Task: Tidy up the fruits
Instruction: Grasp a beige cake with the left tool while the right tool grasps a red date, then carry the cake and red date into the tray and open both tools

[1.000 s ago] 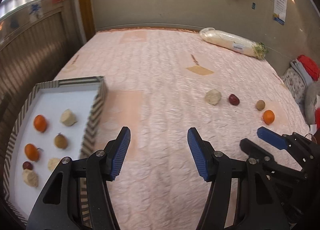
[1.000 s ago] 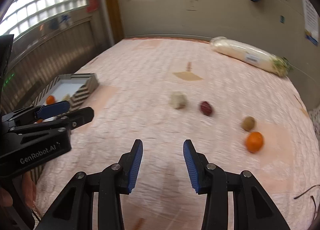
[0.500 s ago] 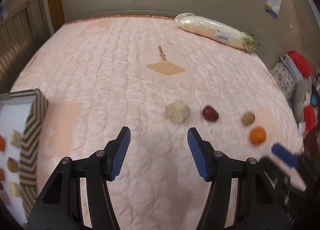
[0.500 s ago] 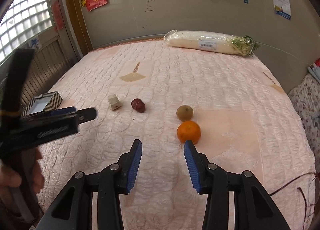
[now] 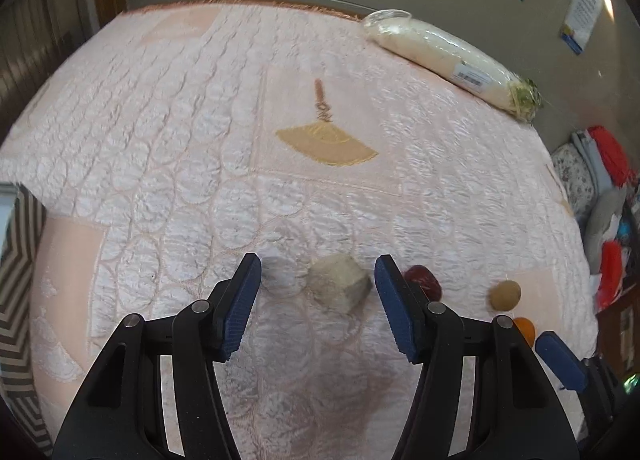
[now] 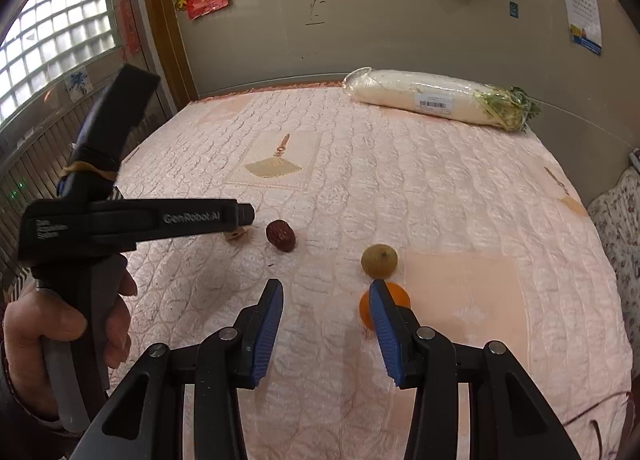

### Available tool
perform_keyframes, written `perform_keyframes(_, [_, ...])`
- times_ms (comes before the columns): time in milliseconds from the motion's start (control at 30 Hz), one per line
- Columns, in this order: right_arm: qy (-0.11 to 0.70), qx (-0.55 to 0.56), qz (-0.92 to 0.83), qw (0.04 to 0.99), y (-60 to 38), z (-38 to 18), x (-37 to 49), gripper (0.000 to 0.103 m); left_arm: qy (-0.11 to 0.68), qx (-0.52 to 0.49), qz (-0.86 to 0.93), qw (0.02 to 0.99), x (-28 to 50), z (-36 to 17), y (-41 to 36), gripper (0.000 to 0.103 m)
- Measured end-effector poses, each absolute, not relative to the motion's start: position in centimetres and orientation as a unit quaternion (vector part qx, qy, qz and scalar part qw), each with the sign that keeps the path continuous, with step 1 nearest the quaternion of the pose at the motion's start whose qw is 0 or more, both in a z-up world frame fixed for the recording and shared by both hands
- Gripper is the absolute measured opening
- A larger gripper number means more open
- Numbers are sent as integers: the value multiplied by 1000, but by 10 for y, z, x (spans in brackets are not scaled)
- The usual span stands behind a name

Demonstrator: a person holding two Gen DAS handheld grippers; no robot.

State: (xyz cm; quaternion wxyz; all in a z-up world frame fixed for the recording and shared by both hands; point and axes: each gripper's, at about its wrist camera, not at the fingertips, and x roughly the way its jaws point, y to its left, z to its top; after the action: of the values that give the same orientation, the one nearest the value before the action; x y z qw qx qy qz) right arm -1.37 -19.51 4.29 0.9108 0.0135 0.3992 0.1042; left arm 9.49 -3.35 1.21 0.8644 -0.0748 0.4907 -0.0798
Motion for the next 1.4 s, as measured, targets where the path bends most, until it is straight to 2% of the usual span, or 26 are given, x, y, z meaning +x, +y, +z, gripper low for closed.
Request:
perform_keyframes(100, [400,10,112,910,-192,41,-8,43,491,-102,-101,859,96,14,-28,34])
perform_keyframes(133, [400,10,115,909,-191,41,-5,43,492,-107,-106,857,95,15,-26,31])
perform_keyframes(600, [418,-66,145,894,-144,15,58,43,476,-95,-79,871,57,31,4,30])
perform_keyframes(667, [435,-65,155,885,-140,7,64,25,471,-90,-75,874,48,34,8,30])
perform_keyframes(700, [428,-63,152,889,-140,7,64,21,470,-87,-73,875,46,35,10,30])
perform_keyframes(967, [397,-22,150,905,-135,30,27,21,443,-60,-48,893,15,48,28,30])
perform_keyframes(1400, [378,-16,211,901,-54,53,-27,21,405,-32,13,914,-40,64,92,30])
